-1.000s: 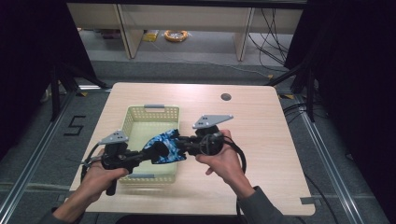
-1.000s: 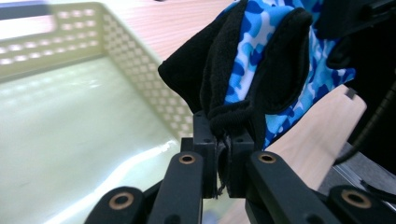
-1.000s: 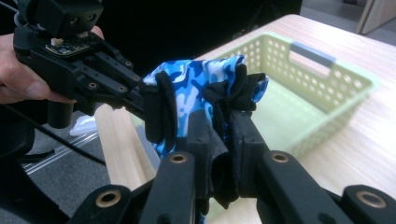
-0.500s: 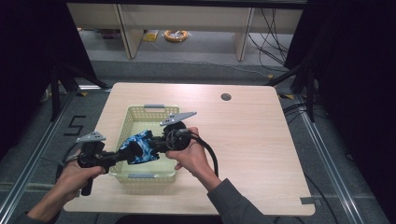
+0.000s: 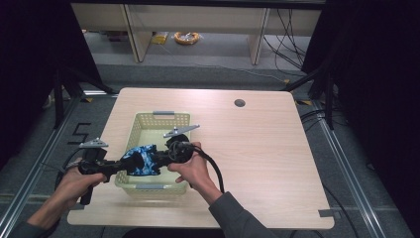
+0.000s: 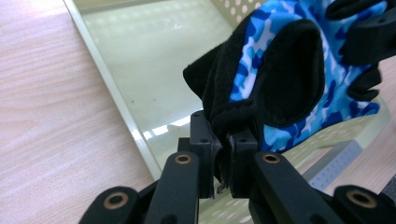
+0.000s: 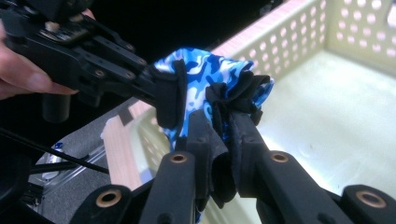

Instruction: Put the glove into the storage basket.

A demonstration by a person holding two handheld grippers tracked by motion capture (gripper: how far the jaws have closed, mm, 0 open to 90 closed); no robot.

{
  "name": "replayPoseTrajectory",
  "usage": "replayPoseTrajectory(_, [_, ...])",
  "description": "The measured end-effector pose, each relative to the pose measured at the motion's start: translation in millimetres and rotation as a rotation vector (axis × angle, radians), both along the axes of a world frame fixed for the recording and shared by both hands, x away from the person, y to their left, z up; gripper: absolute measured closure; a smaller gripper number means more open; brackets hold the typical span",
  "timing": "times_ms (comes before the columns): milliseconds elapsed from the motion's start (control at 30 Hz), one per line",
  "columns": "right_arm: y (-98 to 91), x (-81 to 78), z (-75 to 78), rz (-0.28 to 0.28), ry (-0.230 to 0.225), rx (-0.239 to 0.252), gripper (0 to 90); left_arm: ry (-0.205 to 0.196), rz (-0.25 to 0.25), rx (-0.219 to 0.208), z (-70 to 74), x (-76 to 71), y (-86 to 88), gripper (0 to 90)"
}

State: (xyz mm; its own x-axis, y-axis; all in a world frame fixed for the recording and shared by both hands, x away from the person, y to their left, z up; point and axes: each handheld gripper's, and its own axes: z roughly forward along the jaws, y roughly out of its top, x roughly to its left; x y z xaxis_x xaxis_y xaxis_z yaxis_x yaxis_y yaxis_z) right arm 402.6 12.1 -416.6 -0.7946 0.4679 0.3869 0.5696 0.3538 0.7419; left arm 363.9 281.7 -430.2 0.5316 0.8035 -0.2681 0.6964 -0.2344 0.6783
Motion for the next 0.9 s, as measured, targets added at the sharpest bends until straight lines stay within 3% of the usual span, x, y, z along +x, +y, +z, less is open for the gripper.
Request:
replayPoseTrajectory(233, [-8.0,1.8,-24.9,-0.023,0.046,-0.005,80.5,0.02,-0.023,0.032,-4.8,2.6,-10.1,80.7])
replayPoseTrajectory(333, [-13.1,2.9,-29.7,-0.048,0.058,-0.01,80.6,0.024,-0.042,0.05,-5.5,5.3,-15.1,78.3])
replayPoseTrajectory(367, [-15.0,2.6,-30.2,-0.062,0.072,-0.016,80.5,0.004,-0.032,0.056,-6.8,5.7,-18.1,76.9])
replayPoseTrajectory(400, [-17.0,2.9,-31.2,-0.073,0.073,-0.023,80.5,0.015,-0.038,0.089,-5.5,6.3,-19.7,75.7])
replayPoseTrajectory(467, [-20.6,3.9,-33.6,-0.083,0.074,-0.035,80.5,0.013,-0.045,0.079,-7.6,8.4,-23.3,72.7])
replayPoseTrajectory(500, [-22.2,4.6,-35.1,-0.085,0.076,-0.037,80.5,0.023,-0.057,0.102,-6.5,9.0,-23.9,70.8])
replayPoseTrajectory(533, [-23.8,5.0,-36.4,-0.084,0.075,-0.045,80.5,0.018,-0.052,0.084,-7.9,9.9,-25.5,68.0])
replayPoseTrajectory(567, [-24.8,4.4,-37.1,-0.099,0.071,-0.062,80.5,0.021,-0.051,0.102,-6.5,10.0,-25.7,66.7])
replayPoseTrajectory(633, [-26.5,4.5,-39.3,-0.096,0.086,-0.06,80.4,0.019,-0.043,0.1,-4.9,10.3,-25.9,66.4])
replayPoseTrajectory(667, [-27.3,4.1,-39.3,-0.108,0.082,-0.071,80.4,0.002,-0.033,0.078,-5.7,10.5,-26.2,65.2])
replayPoseTrajectory(700, [-27.7,4.0,-39.7,-0.104,0.081,-0.078,80.3,0.018,-0.03,0.102,-2.3,10.1,-25.1,63.0])
replayPoseTrajectory(767, [-27.5,3.5,-40.6,-0.1,0.089,-0.081,80.3,0.005,-0.029,0.084,-0.6,9.5,-24.8,61.4])
replayPoseTrajectory(833, [-27.0,3.2,-41.2,-0.102,0.08,-0.096,80.3,-0.003,0.003,0.071,1.3,7.7,-26.3,57.3])
replayPoseTrajectory(900, [-26.4,2.8,-41.6,-0.109,0.085,-0.107,80.2,-0.004,-0.023,0.076,3.7,5.6,-25.8,56.3])
